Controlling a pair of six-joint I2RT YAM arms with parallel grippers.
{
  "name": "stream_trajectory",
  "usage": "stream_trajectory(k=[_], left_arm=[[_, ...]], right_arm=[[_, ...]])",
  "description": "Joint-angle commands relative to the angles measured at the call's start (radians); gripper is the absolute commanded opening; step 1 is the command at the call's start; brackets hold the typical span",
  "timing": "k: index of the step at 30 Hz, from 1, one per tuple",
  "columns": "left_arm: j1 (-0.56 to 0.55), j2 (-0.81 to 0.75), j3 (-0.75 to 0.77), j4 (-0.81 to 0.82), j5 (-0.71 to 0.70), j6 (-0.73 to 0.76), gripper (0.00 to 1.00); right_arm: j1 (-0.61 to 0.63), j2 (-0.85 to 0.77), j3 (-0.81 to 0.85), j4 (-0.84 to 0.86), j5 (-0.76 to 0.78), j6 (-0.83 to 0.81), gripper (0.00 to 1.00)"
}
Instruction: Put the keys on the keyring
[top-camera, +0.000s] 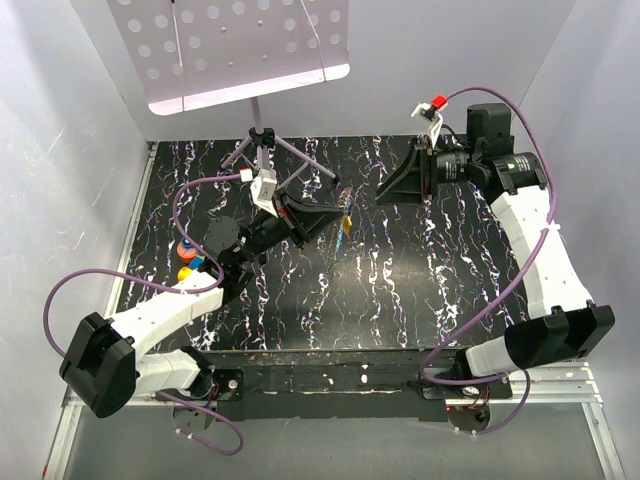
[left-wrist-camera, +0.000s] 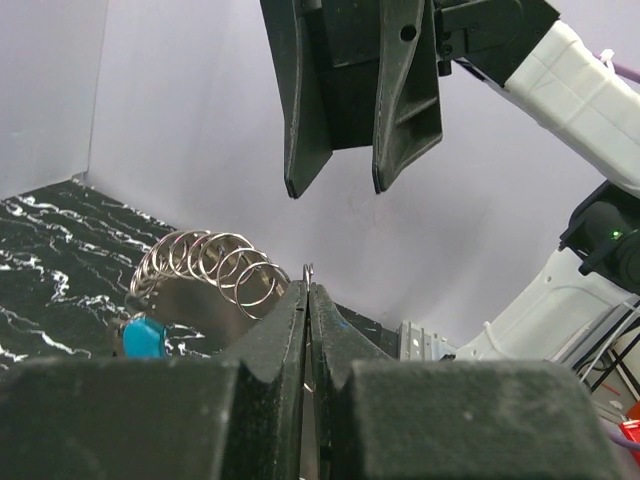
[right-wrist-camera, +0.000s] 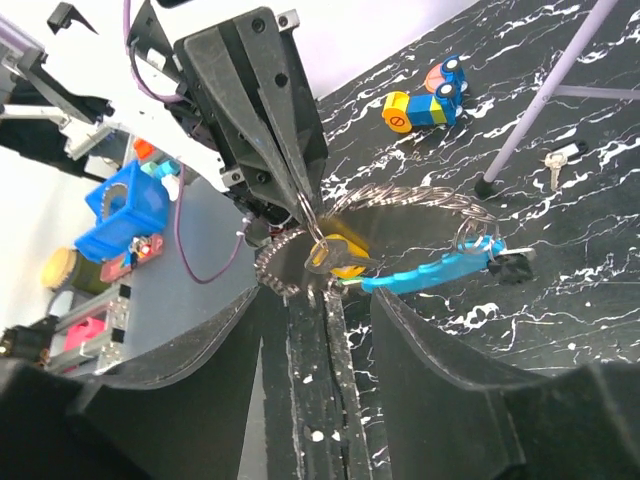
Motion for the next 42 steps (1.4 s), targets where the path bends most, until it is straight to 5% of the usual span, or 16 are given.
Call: stream_trajectory(k=[1, 4, 8, 9, 14, 17, 42], left_arm=[[0.005, -0.013, 0.045, 0.128, 0.053, 0.004, 0.0], [0.005, -0.006, 0.045, 0.177, 0.104, 0.024, 0.0], [0.005, -0.004, 0.042, 0.217, 0.179, 0.094, 0.0], [0.003, -0.009, 0.039, 0.216, 0.189, 0.12, 0.0], [0.005, -0.039, 0.019, 0.182, 0.228, 0.257, 0.0], [0.005, -0.056, 0.01, 0.184, 0.236, 0.295, 0.0], [0.005, 0.029, -0.051, 0.414, 0.144, 0.217, 0.0]], right_arm=[[0.002, -0.064, -0.007, -0.098, -0.057, -0.246, 0.53], [0.037, -0.073, 0.009, -0.21, -0.057, -0.416, 0.41], [0.095, -0.047, 0.113, -0.461, -0.08, -0.789, 0.02], [0.1, -0.036, 0.143, -0.52, -0.097, -0.873, 0.01], [0.105, 0.01, 0.213, -0.712, -0.157, -1.168, 0.04], [0.106, 0.031, 0.229, -0.86, -0.169, -1.367, 0.3], [0.217, 0.125, 0.328, -0.858, -0.106, -1.218, 0.32]])
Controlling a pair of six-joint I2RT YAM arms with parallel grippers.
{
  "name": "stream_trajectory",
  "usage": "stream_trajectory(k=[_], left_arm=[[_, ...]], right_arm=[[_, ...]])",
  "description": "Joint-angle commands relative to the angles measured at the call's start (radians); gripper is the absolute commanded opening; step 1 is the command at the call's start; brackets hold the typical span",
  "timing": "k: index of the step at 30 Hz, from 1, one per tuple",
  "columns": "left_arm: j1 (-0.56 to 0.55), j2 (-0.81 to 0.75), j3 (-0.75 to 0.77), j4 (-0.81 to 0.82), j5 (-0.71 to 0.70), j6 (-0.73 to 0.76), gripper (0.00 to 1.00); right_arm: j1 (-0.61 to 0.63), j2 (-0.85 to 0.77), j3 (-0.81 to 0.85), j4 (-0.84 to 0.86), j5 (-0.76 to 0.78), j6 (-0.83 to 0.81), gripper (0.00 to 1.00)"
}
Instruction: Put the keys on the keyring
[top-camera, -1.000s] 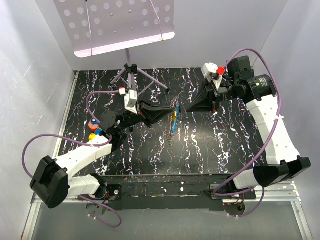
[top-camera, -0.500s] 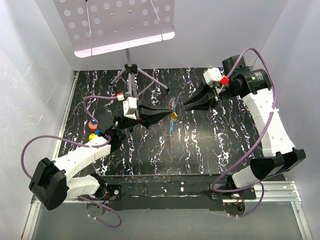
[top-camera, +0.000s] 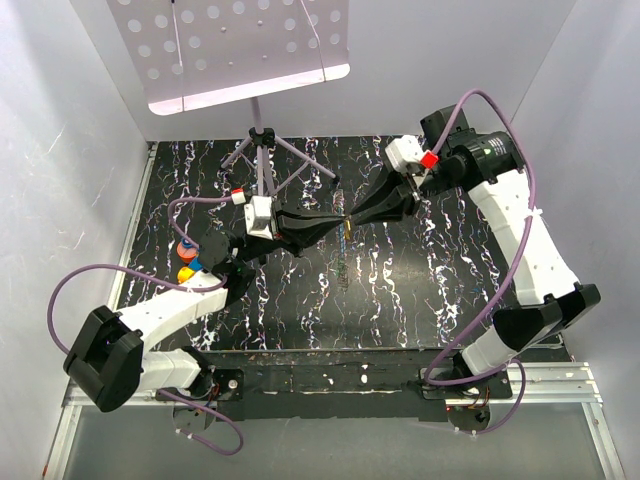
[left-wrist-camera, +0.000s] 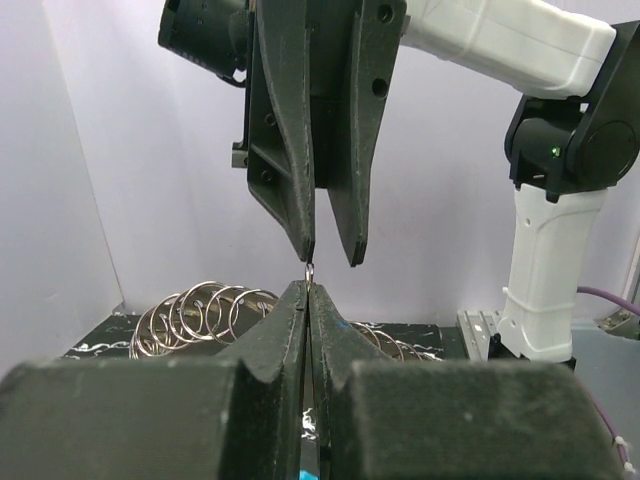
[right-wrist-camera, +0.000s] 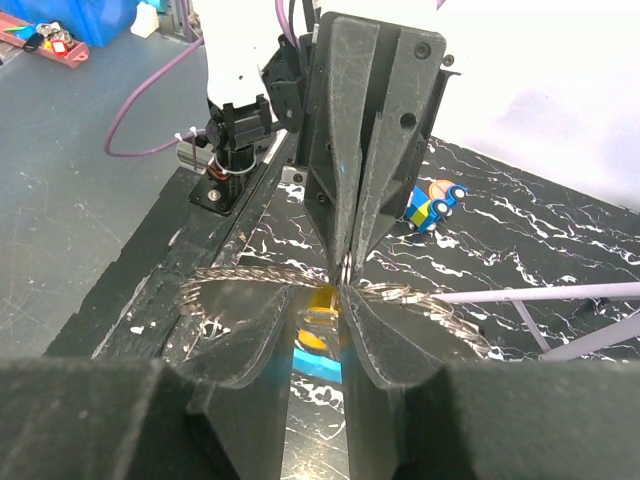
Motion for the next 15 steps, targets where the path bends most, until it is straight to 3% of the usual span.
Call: stream_trajectory(k=[1, 15], left_arm=[[0.004, -0.005, -0.011, 0.094, -0.045, -0.03, 0.0], [0.004, 0.038, -0.013, 0.17, -0.047, -0.098, 0.0]], right_arm=[[0.005, 0.005, 0.042, -0.244, 0.004, 0.018, 0.32], [0.013, 0.032, 0.043, -0.189, -0.01, 0.106, 0.33]])
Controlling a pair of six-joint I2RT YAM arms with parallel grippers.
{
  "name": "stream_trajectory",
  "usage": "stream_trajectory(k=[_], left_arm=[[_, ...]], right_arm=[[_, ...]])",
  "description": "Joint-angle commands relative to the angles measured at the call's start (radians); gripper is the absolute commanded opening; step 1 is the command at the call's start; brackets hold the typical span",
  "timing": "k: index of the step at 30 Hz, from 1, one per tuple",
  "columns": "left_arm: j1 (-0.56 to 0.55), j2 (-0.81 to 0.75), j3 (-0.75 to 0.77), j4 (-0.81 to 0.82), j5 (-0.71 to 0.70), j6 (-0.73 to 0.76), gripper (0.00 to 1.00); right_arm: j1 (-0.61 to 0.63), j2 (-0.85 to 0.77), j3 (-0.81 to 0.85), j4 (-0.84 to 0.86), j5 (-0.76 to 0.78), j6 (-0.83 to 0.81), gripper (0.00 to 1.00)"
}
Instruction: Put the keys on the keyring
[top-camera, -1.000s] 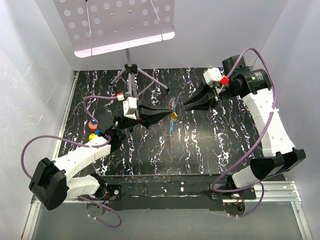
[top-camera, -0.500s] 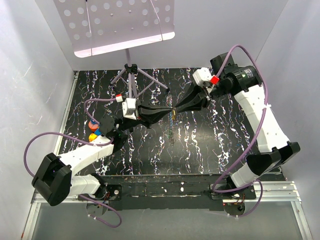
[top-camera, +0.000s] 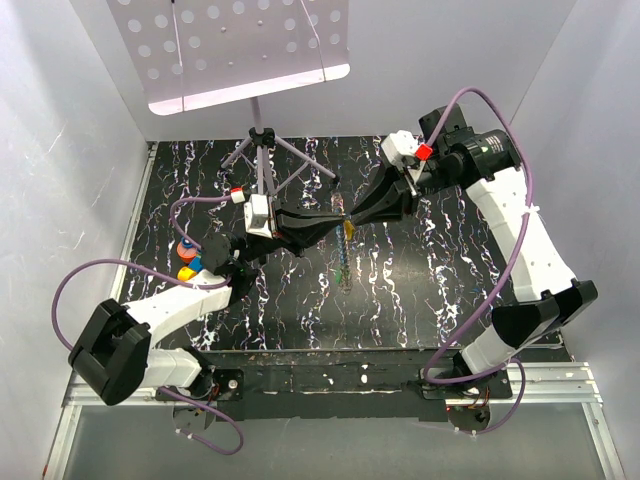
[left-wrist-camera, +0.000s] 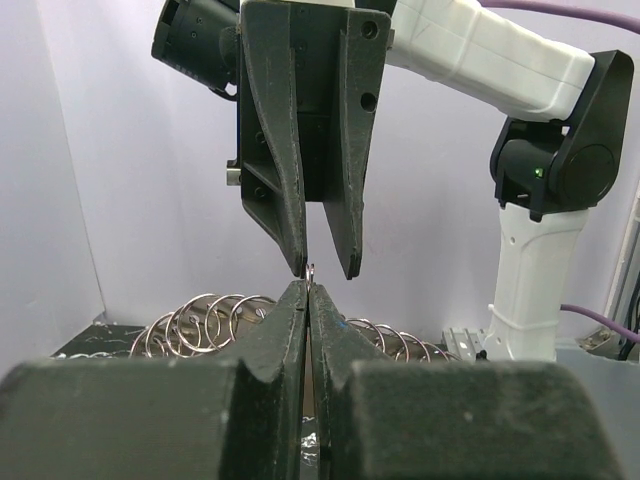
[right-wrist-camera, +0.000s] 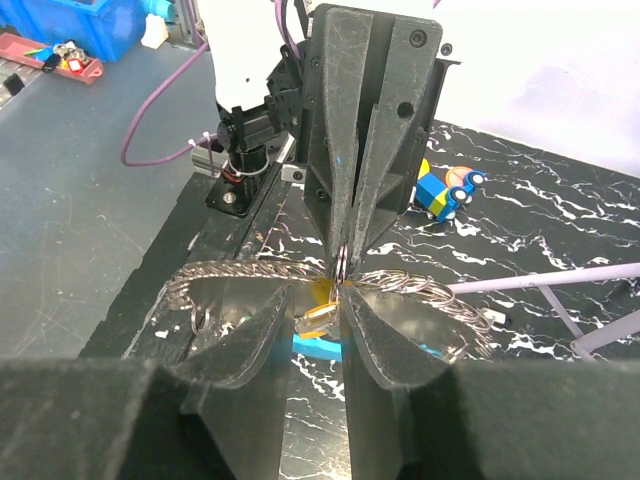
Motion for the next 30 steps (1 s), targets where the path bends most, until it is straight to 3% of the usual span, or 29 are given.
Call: stream_trajectory(k=[1, 30], left_arm=[[0.004, 0.001, 0.001, 0.069, -0.027, -0.027, 0.0], [0.003, 0.0, -0.008, 0.086, -0.03, -0.049, 0.0]], right_arm=[[0.012, 0.011, 0.034, -0.186, -0.02, 0.033, 0.34], [0.017, 0.016, 0.031, -0.076, 0.021, 0.191, 0.36]])
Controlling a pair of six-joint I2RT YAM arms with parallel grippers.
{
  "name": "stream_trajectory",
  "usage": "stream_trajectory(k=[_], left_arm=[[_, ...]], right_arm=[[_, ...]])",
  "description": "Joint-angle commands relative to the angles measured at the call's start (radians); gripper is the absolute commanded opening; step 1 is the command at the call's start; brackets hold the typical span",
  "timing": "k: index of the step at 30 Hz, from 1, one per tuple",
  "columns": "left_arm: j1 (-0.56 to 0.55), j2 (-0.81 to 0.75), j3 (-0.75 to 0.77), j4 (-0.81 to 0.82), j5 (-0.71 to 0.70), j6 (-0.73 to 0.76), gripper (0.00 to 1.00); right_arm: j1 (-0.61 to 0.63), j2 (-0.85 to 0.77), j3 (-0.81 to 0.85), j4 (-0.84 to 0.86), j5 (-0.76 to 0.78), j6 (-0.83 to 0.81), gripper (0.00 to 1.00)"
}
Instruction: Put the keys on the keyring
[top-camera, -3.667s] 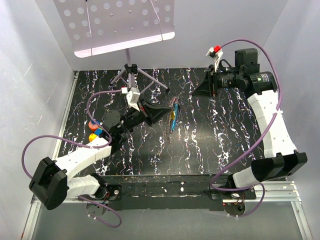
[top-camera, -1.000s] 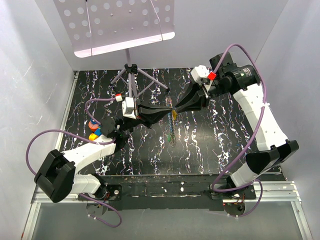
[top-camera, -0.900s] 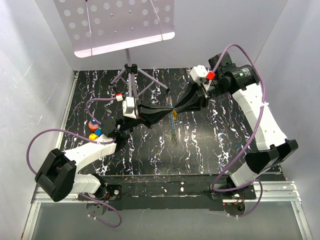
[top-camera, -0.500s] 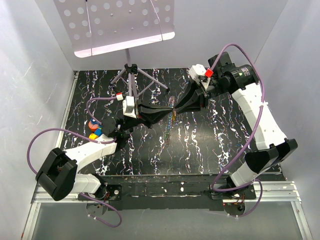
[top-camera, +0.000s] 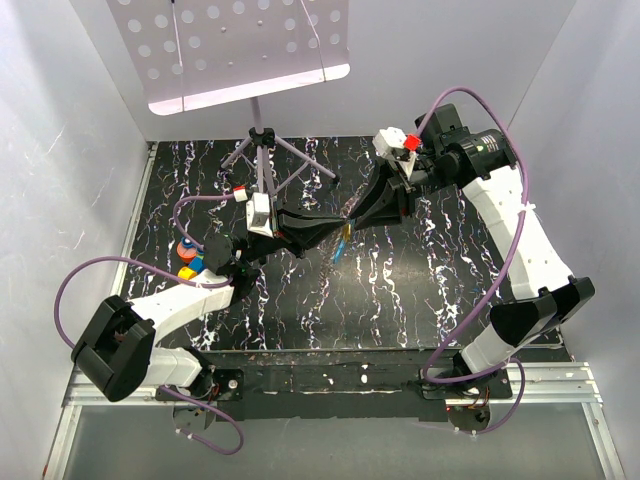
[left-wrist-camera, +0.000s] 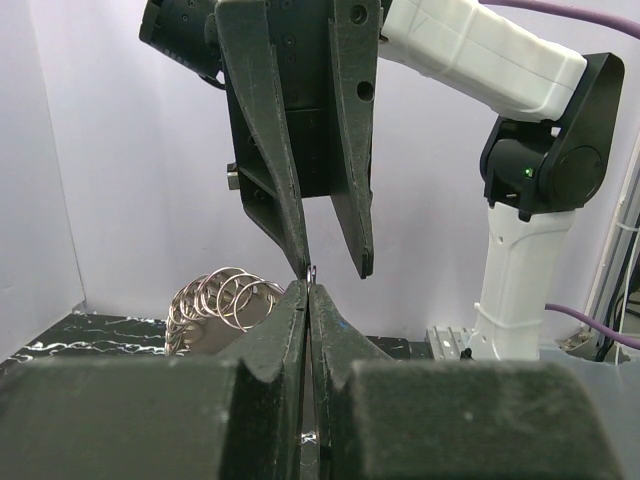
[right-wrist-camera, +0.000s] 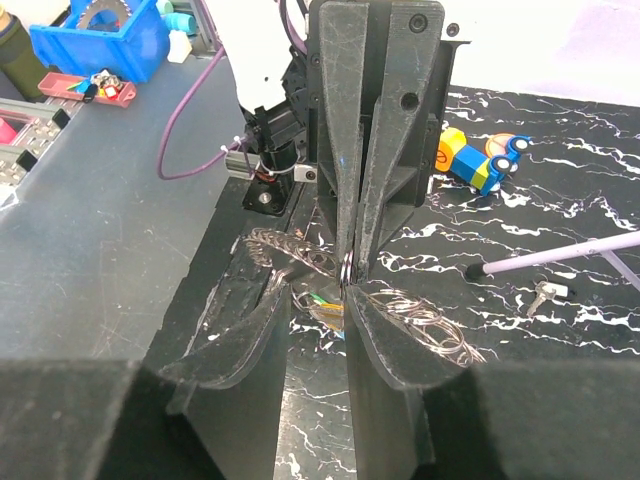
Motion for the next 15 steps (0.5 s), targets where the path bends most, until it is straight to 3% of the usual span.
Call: stream_trajectory(k=[1, 15], left_arm=[[0.002, -0.025, 0.003, 0.054, -0.033, 0.003, 0.0], [0.002, -0.028, 0.0, 0.047, -0.035, 0.014, 0.0]], right_arm=[[0.003, 0.0, 0.033, -0.071, -0.005, 0.032, 0.37], [-0.006, 0.001, 0.048, -0.048, -0.002, 0.071, 0.36]])
